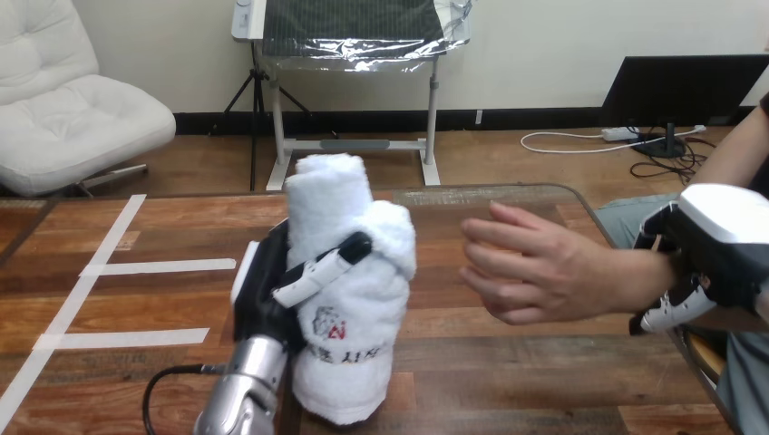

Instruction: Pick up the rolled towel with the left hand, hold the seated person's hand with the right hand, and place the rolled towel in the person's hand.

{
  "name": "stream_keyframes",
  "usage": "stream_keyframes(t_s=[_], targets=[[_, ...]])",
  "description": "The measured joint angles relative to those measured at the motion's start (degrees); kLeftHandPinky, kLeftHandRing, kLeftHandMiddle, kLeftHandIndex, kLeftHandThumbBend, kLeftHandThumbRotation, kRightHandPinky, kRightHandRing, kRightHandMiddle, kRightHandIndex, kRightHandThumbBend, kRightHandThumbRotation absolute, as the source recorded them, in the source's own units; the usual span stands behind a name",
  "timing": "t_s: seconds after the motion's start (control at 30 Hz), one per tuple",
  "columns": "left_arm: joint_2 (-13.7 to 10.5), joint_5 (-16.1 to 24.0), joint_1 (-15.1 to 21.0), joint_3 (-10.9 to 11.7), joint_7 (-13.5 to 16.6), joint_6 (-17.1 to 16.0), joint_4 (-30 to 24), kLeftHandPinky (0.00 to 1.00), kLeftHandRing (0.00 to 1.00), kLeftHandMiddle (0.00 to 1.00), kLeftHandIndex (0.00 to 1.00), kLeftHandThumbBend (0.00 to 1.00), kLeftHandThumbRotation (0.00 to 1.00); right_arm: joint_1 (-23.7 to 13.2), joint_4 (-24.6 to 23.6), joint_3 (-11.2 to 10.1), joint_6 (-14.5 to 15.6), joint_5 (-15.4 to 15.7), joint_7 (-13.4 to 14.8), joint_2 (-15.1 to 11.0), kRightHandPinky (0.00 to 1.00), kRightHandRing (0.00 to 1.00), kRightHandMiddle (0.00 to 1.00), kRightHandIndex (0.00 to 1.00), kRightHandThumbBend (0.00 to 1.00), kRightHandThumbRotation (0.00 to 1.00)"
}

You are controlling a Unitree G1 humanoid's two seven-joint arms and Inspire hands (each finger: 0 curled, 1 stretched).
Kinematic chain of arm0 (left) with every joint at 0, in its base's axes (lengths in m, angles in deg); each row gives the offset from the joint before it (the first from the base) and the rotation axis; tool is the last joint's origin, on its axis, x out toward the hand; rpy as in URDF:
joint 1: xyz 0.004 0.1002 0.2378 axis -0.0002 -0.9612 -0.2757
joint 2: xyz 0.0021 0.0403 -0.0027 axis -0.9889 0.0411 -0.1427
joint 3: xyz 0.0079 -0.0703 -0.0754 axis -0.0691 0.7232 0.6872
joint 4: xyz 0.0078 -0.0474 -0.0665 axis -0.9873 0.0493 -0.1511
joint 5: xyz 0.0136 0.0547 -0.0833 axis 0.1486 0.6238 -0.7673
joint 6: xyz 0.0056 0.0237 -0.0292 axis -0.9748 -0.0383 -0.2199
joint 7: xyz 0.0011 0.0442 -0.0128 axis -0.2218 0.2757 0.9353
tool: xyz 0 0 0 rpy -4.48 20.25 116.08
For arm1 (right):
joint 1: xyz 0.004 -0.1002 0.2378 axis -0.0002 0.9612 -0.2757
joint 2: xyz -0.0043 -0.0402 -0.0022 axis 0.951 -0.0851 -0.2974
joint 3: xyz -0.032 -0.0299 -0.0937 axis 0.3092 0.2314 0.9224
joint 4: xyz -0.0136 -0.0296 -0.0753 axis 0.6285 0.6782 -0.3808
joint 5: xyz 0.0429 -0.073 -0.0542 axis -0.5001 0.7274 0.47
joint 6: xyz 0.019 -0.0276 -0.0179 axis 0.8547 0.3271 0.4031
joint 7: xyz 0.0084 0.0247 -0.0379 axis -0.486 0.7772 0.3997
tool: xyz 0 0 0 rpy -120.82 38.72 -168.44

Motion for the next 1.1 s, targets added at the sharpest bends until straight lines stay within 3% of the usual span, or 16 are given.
stream_keyframes(t_s=[0.17, 0.47, 1.1], targets=[[0.5, 1.1, 1.4, 0.0, 1.4, 0.1, 1.3, 0.37, 0.41, 0.46, 0.50, 1.00, 0.18, 0.3, -1.6, -0.5, 0.4, -0.5, 0.0, 0.0, 0.40, 0.45, 0.51, 0.50, 0.82, 0.00], [1.9, 1.6, 3.6, -0.1, 1.7, 0.2, 3.1, 0.37, 0.42, 0.47, 0.50, 1.00, 0.17, 0.5, -3.8, -1.3, 1.2, -0.6, 0.0, 0.2, 0.31, 0.37, 0.45, 0.49, 0.83, 0.00], [6.5, 2.2, 7.8, -0.5, 3.7, 1.8, 3.3, 0.37, 0.41, 0.47, 0.51, 0.97, 0.10, 0.5, -6.1, -1.5, 2.0, -0.5, 0.7, 1.0, 0.32, 0.39, 0.47, 0.48, 0.85, 0.00]])
